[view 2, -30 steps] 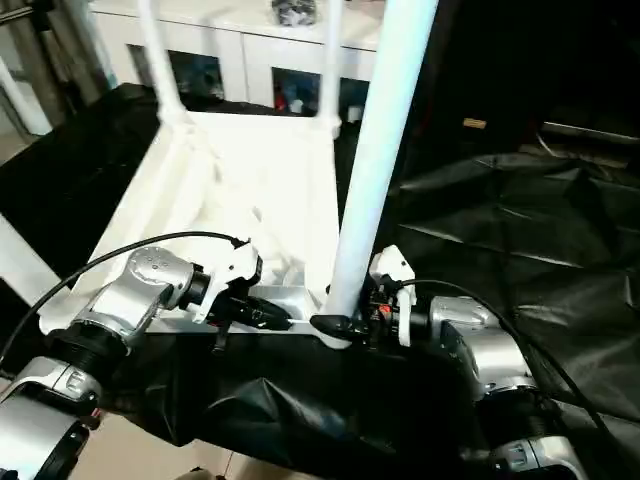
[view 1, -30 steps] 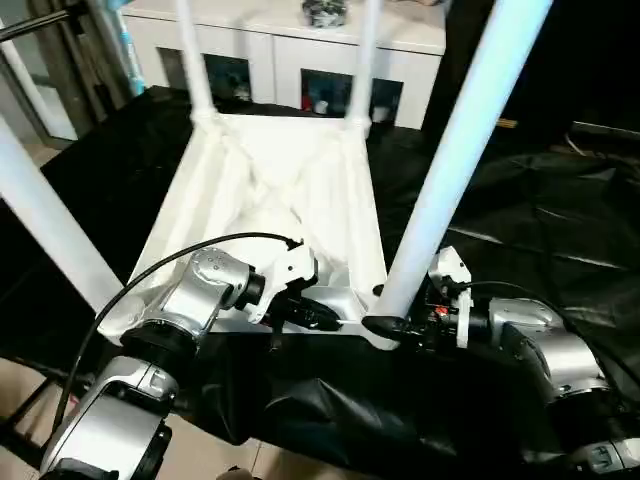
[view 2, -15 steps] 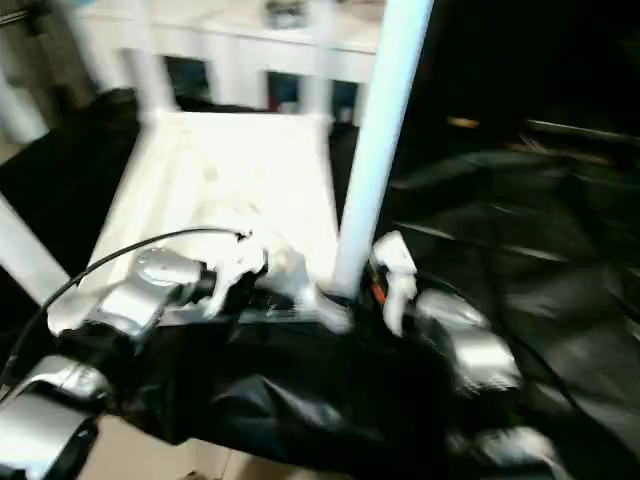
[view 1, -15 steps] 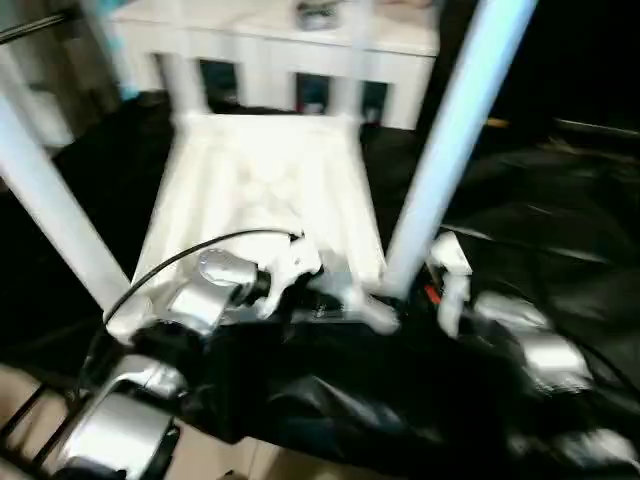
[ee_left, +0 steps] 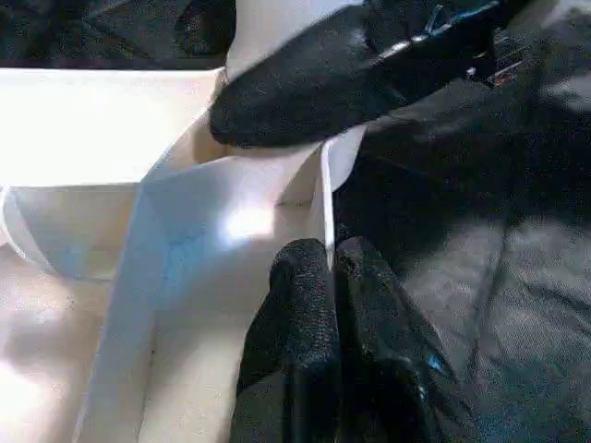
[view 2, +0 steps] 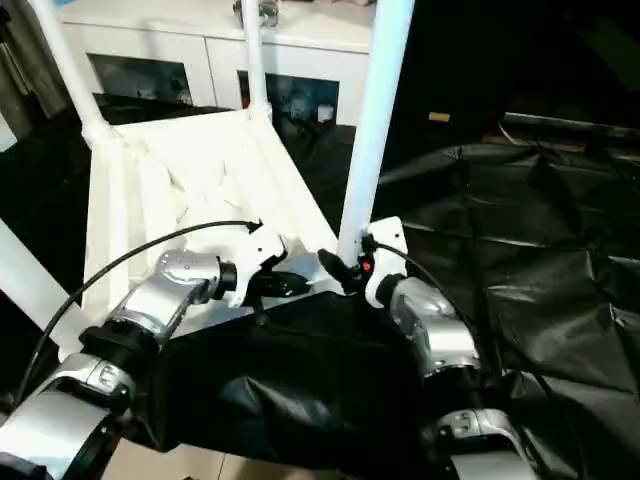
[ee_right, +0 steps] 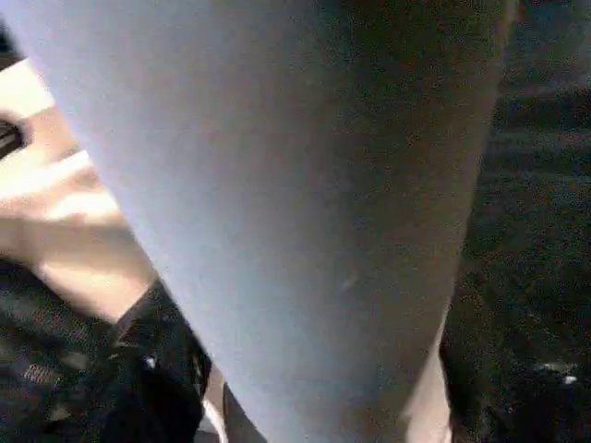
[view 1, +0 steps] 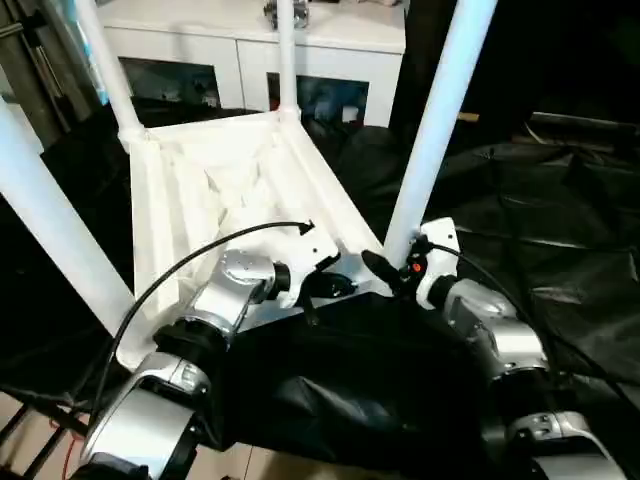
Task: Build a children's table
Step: Rotate leg to tighten
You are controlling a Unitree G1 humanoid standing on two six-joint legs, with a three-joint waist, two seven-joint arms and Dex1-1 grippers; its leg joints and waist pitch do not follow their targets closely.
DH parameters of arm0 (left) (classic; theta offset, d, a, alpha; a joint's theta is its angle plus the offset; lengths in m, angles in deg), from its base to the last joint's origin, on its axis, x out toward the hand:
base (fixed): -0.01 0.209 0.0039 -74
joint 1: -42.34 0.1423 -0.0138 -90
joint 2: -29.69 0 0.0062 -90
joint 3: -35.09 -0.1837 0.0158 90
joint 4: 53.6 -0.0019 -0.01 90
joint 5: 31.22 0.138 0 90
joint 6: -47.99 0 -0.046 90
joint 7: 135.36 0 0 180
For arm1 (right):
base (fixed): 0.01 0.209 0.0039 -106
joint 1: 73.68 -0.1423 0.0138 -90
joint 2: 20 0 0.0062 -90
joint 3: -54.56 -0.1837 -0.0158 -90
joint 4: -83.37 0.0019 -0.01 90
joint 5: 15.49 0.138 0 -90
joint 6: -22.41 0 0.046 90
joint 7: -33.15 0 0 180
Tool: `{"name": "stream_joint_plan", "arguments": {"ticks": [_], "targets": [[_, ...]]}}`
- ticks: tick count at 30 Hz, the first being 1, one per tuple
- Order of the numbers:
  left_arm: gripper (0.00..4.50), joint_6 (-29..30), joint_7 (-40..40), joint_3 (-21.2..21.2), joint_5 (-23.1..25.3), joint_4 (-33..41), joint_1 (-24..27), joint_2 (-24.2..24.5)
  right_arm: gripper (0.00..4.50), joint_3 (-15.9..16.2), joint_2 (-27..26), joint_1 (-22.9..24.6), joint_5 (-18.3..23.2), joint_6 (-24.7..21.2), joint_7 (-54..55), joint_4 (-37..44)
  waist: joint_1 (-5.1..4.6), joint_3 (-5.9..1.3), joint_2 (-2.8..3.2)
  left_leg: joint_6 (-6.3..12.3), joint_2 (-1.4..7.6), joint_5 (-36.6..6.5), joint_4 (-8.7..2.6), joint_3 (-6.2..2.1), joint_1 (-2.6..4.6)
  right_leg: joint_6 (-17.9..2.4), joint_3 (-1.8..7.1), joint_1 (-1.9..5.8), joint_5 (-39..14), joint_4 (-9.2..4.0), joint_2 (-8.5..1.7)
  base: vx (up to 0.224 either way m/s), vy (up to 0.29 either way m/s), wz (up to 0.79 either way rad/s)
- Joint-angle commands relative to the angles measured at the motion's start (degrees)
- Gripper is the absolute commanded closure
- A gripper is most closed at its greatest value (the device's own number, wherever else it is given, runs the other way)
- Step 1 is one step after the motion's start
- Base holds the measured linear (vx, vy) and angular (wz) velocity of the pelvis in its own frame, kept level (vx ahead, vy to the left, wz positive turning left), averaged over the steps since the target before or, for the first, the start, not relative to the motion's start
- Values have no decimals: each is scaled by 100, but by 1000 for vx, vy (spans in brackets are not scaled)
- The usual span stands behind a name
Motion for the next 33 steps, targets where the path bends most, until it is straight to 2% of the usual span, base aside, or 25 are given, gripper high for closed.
{"name": "stream_joint_plan", "arguments": {"ticks": [1,3,4,5,7,12,15,17,22,24,33], "targets": [[450,-213,681,-282,-272,341,47,-107,81,371,56,143,-62,-168,-449,20,28,-362,-5,254,0,-1418,-351,5,37,-1344,125,277,-978,-385,-157,0,0,0],[450,-232,793,-297,-296,378,72,-54,81,426,152,210,0,-131,-724,156,70,-378,-16,357,4,-1213,-331,14,30,-1464,127,303,-584,-338,-156,0,0,0],[450,-276,1022,-324,-342,438,112,57,81,531,347,344,129,-110,-1262,431,75,-377,-18,389,1,-1185,-326,18,25,-1484,127,307,-521,-333,-151,0,0,0],[450,-281,1198,-345,-373,490,142,142,81,594,506,432,225,-130,-1632,608,123,-381,-29,485,10,-1105,-314,26,31,-1532,132,318,-376,-304,-155,0,0,0],[450,-281,1279,-354,-385,515,155,181,81,615,579,468,268,-146,-1794,678,158,-364,-14,509,25,-1113,-319,38,47,-1545,124,298,-409,-314,-146,0,0,0],[450,-345,1859,-414,-413,586,219,462,81,610,1001,560,509,-313,-2639,914,215,-342,-42,344,26,-1361,-334,43,51,-1419,126,290,-1047,-358,-162,0,0,0],[450,-343,1904,-417,-415,607,230,478,81,619,1026,569,521,-327,-2693,937,242,-350,-32,346,40,-1284,-329,46,54,-1413,126,269,-953,-342,-166,0,0,0],[450,-318,1997,-431,-441,659,249,519,81,741,1161,615,539,-433,-2961,1046,248,-350,-36,330,34,-1263,-330,43,50,-1415,121,278,-948,-337,-158,0,0,0],[450,-299,2051,-451,-482,714,268,539,81,782,1197,649,555,-497,-3087,1139,272,-357,-32,332,38,-1218,-327,43,52,-1436,122,277,-858,-326,-168,0,0,0],[450,-289,2057,-454,-490,733,275,538,106,788,1186,657,565,-516,-3107,1156,277,-358,-31,324,33,-1222,-321,45,53,-1439,123,275,-869,-326,-166,0,0,0],[450,-260,1974,-407,-463,778,326,518,155,766,1167,709,618,-597,-3172,1239,286,-362,-25,309,39,-1227,-323,39,57,-1422,121,274,-890,-324,-166,0,0,0]]}}
